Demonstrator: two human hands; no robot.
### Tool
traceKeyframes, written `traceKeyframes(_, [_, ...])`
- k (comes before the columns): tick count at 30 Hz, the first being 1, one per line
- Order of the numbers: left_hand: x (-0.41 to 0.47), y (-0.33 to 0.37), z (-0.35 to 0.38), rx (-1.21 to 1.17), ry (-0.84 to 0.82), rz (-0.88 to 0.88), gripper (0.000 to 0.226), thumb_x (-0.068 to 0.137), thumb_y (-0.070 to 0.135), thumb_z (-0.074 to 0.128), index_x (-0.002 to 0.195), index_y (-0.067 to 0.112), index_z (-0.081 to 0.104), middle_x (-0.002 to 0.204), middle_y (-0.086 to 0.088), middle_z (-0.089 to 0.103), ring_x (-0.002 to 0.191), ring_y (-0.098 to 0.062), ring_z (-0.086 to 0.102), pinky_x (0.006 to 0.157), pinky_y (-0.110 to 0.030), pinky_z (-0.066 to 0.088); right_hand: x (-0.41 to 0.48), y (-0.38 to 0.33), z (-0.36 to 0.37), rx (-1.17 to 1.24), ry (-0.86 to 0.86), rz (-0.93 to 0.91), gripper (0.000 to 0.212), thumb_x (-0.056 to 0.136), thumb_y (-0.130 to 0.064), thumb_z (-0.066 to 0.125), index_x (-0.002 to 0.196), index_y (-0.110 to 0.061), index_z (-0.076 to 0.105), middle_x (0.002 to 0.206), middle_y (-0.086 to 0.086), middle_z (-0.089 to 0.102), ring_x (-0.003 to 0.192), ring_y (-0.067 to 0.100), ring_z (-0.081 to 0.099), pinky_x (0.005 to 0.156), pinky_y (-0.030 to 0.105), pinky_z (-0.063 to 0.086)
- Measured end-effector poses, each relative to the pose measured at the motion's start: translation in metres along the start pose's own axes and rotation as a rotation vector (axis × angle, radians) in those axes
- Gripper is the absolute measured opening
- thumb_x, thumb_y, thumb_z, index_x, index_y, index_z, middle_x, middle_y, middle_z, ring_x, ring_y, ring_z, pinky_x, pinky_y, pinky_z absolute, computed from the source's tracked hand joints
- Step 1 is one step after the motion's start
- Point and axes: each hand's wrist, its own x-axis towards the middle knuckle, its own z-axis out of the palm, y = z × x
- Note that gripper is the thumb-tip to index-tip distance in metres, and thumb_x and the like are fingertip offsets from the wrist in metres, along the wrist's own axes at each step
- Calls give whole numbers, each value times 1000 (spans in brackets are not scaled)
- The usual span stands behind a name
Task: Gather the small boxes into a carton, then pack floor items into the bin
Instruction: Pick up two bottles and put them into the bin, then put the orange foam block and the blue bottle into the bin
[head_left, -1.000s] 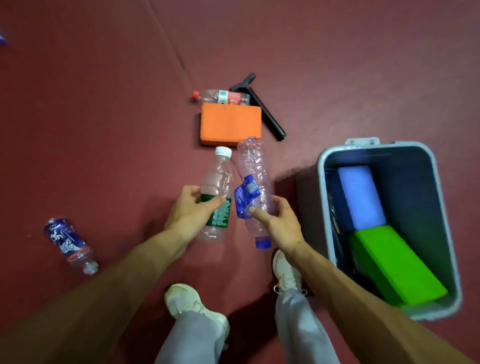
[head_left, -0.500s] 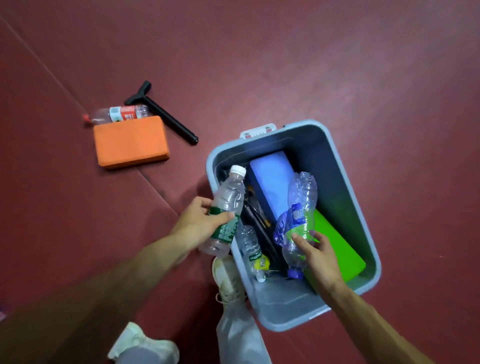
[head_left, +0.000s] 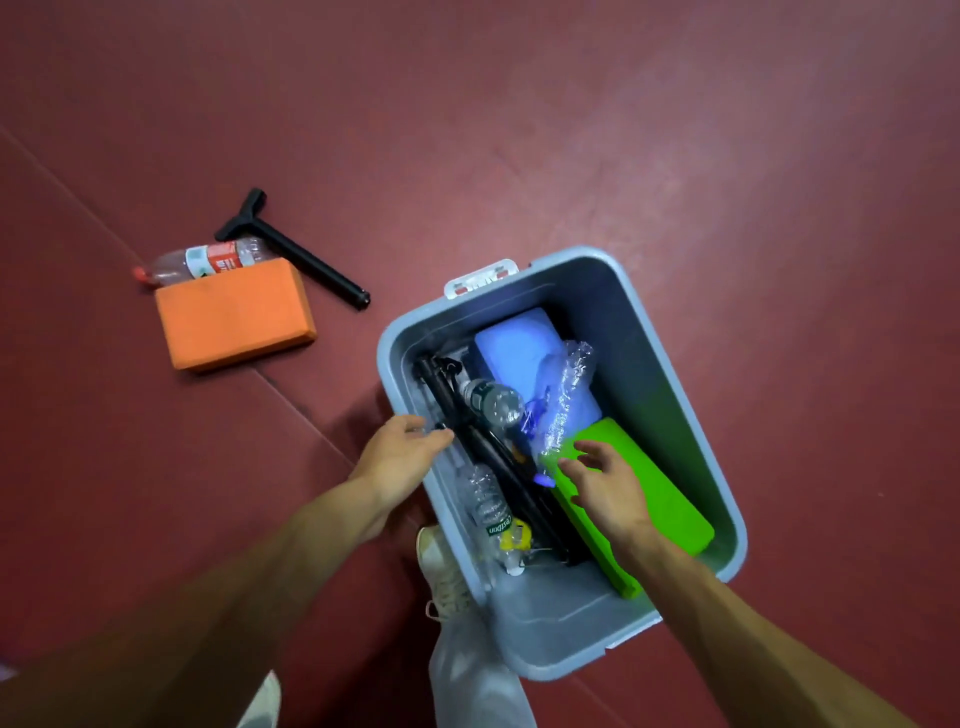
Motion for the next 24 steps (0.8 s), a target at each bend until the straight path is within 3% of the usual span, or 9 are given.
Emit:
traceKeyframes(5, [-1, -17, -78, -166, 63, 19, 25, 86, 24, 64, 109, 20, 58, 109, 0, 66, 90, -13, 64, 84, -29, 48, -17, -56, 68, -108, -91, -89, 32, 82, -21, 65, 113, -12, 61, 102, 1, 68, 98, 21, 64, 95, 37, 49])
traceKeyframes(9, [-16, -61, -163, -297, 169, 25, 17, 90, 15, 60, 106, 17, 57, 103, -2, 63, 80, -12, 61, 71, -21, 46, -44, -98, 161, -170, -228, -157, 34, 69, -38, 64, 101, -25, 61, 96, -2, 67, 92, 21, 64, 95, 49, 50])
traceKeyframes(13, [-32, -136, -264, -403, 280, 6, 17, 91, 13, 59, 106, 17, 56, 105, -4, 61, 76, -11, 60, 67, -19, 44, -83, -122, 272, -238, -321, -211, 49, 49, -56, 60, 91, -31, 60, 94, -2, 68, 88, 23, 64, 94, 51, 49])
traceKeyframes(15, [-45, -184, -316, -448, 338, -16, 17, 90, 12, 59, 106, 17, 56, 106, -5, 61, 73, -9, 59, 63, -19, 41, -123, -137, 331, -309, -367, -254, 42, 54, -52, 62, 91, -33, 59, 100, 1, 70, 97, 27, 66, 94, 50, 51])
traceKeyframes(18, [-66, -260, -392, -500, 424, -46, 16, 90, 9, 59, 105, 15, 57, 102, -7, 60, 70, -10, 57, 61, -18, 38, -182, -151, 419, -364, -412, -308, 27, 76, -34, 65, 102, -29, 58, 100, 1, 67, 100, 27, 65, 94, 50, 50])
traceKeyframes(24, [-103, -410, -515, -655, 551, -199, 17, 78, 19, 69, 94, 20, 63, 96, -7, 67, 71, -25, 64, 69, -30, 53, -273, -146, 584, -483, -524, -344, 36, 88, -21, 62, 122, -13, 56, 90, -3, 64, 98, 30, 65, 94, 49, 49])
